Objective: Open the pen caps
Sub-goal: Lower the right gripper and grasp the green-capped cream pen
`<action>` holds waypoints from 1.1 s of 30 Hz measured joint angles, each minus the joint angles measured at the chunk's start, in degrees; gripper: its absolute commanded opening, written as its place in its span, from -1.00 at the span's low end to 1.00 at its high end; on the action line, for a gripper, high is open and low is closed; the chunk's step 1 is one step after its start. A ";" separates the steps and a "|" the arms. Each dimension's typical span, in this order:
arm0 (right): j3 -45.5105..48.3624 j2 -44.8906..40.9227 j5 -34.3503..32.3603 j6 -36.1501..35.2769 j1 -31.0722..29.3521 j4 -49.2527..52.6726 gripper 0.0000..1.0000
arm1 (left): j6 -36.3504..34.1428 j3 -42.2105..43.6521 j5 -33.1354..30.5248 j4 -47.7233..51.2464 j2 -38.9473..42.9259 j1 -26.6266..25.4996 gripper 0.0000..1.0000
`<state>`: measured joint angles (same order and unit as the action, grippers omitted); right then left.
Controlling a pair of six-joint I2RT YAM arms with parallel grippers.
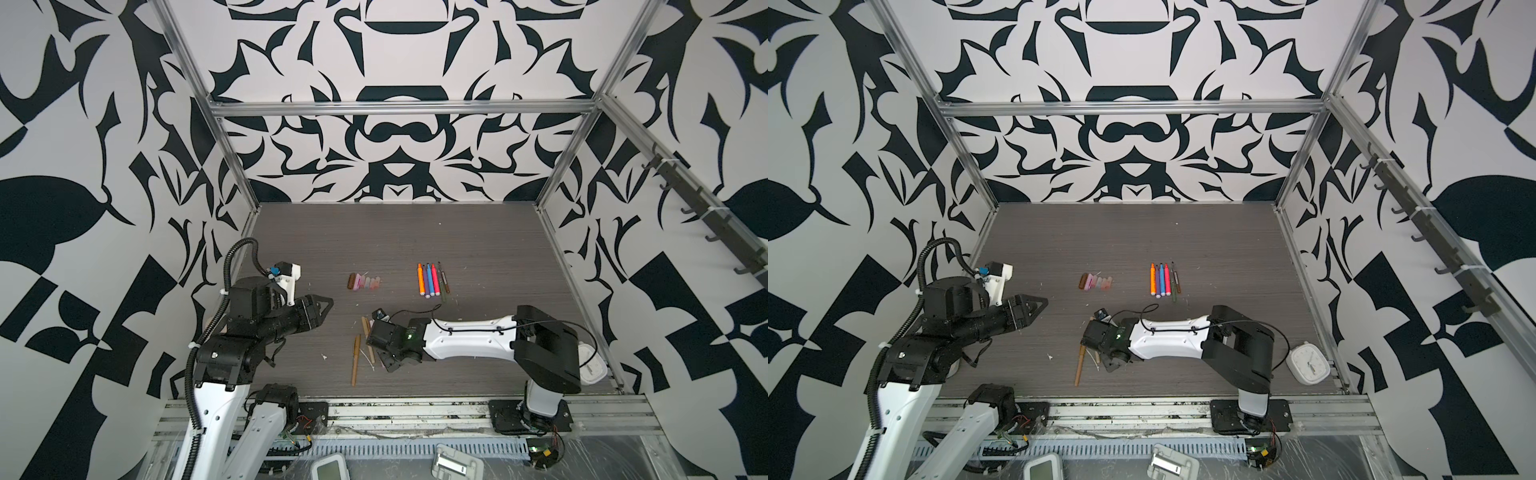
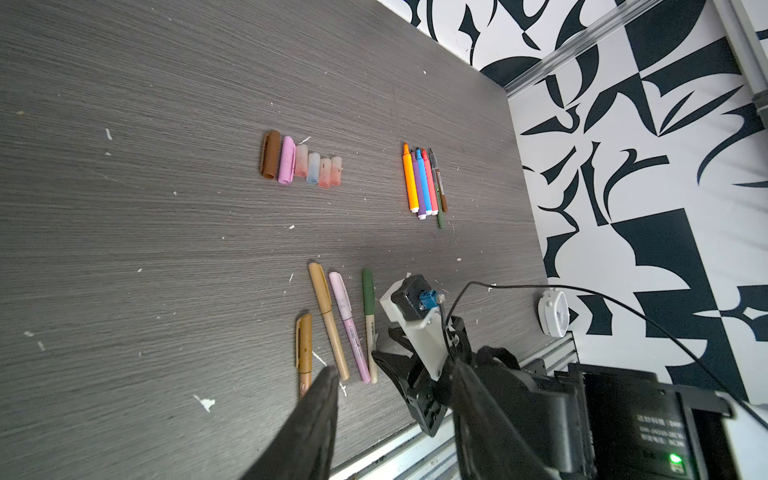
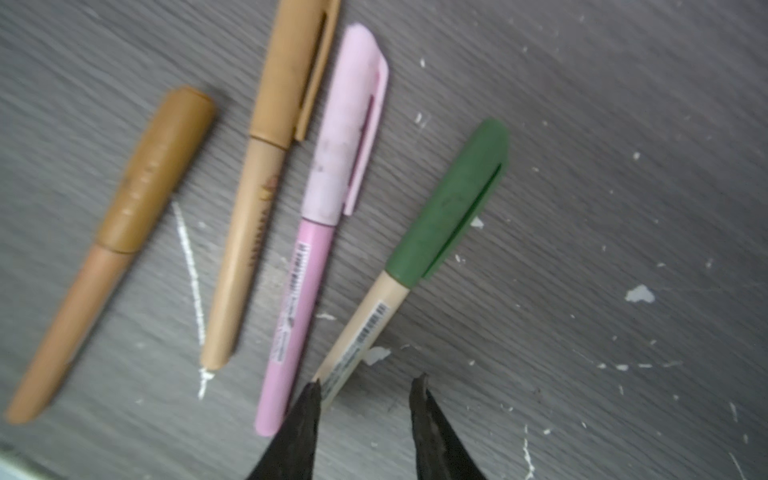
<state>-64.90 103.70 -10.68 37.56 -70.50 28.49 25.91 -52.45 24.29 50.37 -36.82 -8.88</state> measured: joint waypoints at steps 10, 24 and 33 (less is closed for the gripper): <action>-0.04 0.02 -1.31 0.74 0.00 1.55 -0.25 | 0.00 0.02 0.00 0.00 -0.02 0.00 -0.05; -0.87 0.11 -0.79 1.11 0.00 0.39 -0.22 | 0.00 0.02 0.02 0.00 0.00 0.00 -0.05; -1.79 2.89 -1.44 1.36 0.00 2.23 -0.25 | 0.00 0.02 0.02 0.00 -0.02 0.00 -0.05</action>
<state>-66.70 106.59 -12.12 38.92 -70.50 30.72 25.91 -52.42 24.32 50.37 -36.84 -8.88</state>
